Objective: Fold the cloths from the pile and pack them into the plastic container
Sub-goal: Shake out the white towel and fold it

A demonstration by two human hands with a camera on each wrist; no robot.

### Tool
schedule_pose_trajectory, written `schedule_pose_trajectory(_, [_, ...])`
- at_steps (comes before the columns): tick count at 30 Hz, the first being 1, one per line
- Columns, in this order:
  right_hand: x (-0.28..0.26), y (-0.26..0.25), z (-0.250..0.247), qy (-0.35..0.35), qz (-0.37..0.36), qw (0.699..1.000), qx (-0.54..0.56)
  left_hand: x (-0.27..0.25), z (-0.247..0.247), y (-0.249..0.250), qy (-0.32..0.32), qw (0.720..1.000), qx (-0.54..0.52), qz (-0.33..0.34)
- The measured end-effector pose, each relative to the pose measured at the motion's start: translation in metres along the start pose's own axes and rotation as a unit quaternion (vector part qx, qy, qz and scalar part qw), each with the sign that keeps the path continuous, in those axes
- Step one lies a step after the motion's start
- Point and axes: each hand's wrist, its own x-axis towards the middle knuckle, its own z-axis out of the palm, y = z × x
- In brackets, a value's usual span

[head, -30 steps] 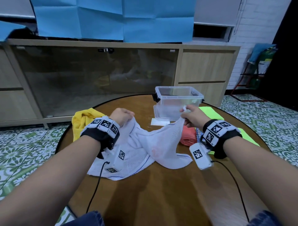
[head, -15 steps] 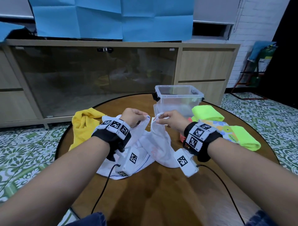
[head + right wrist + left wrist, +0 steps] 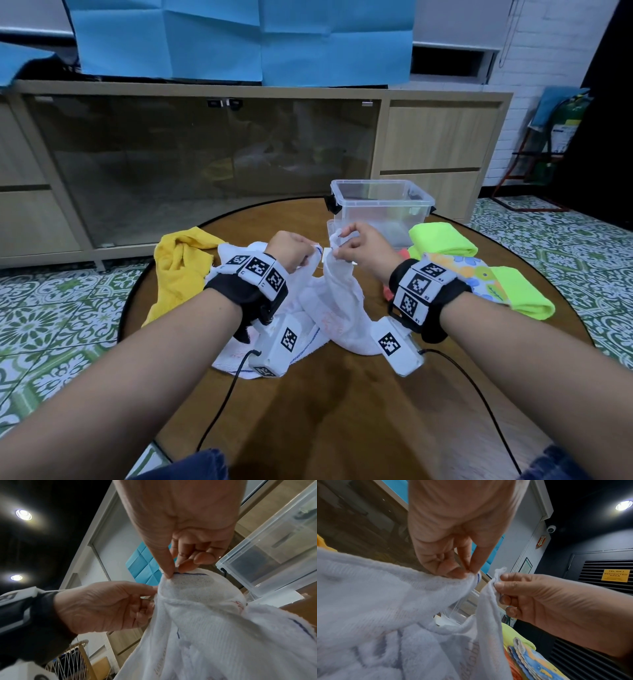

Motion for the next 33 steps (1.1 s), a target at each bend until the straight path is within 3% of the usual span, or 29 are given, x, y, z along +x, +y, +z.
schedule_pose_trajectory(4, [0.0,-0.001,0.002,-0.007,-0.018,1.0,0.01,0.001,-0.001,0.001,0.006,1.0,-0.013,-0.007])
schedule_pose_trajectory(9, [0.004,0.004,0.008,0.001,-0.006,1.0,0.023,-0.001,-0.001,-0.003,-0.033,0.998,-0.059,-0.007])
schedule_pose_trajectory(20, [0.007,0.008,0.007,0.021,-0.016,1.0,0.017,-0.006,0.001,0.007,-0.055,0.998,-0.019,-0.008])
schedule_pose_trajectory(27, [0.007,0.01,0.005,0.01,-0.03,0.999,0.021,-0.004,-0.002,0.0,-0.06,0.987,0.108,0.105])
schedule_pose_trajectory(33, [0.005,0.008,0.005,0.002,-0.034,0.999,0.013,-0.001,0.0,-0.003,-0.039,0.979,0.146,0.139])
